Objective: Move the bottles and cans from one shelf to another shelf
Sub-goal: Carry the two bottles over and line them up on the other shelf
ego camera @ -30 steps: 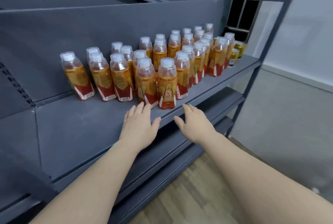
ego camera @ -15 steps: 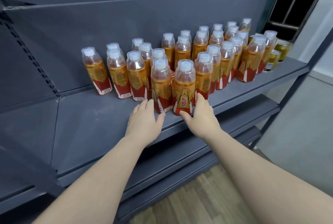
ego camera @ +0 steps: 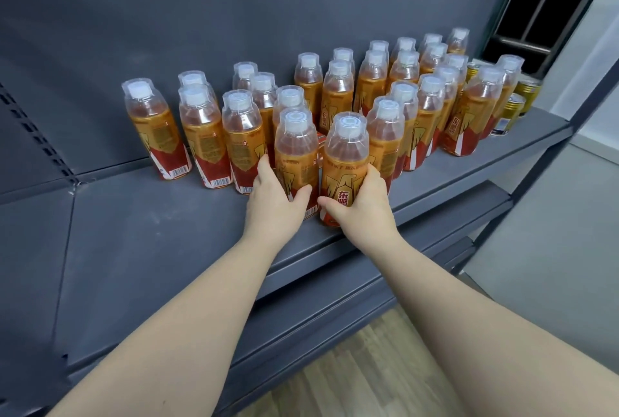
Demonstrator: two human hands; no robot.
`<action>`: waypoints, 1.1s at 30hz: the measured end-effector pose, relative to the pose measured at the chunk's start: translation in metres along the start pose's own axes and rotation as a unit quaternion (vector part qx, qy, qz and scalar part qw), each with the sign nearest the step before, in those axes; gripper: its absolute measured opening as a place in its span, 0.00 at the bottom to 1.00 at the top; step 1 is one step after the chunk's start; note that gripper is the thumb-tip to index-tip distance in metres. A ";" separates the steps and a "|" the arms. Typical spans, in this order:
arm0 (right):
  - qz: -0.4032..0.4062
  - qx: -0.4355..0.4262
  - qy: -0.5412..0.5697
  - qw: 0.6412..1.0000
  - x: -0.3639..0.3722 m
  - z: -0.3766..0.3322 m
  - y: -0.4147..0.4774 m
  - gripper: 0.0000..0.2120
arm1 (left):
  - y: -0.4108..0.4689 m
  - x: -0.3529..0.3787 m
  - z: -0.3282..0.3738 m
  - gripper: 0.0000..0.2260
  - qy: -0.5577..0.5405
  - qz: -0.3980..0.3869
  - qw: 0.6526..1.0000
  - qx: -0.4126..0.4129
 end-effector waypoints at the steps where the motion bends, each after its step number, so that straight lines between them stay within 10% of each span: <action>1: 0.006 0.003 0.006 1.000 0.000 -0.001 0.000 0.46 | 0.003 0.002 0.000 0.41 -0.009 -0.007 1.000 0.003; 33: 0.020 0.009 0.045 0.999 -0.002 -0.013 -0.009 0.33 | 0.000 -0.010 -0.012 0.39 -0.077 -0.013 0.997 0.028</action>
Point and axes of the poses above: each hand's wrist, its own y-axis towards the middle knuckle, its own x-axis out of the palm, z = x × y, the point moved 5 cm from there along y, towards the middle knuckle, and after that the axes turned 2 degrees about y, right-handed, at the moved point
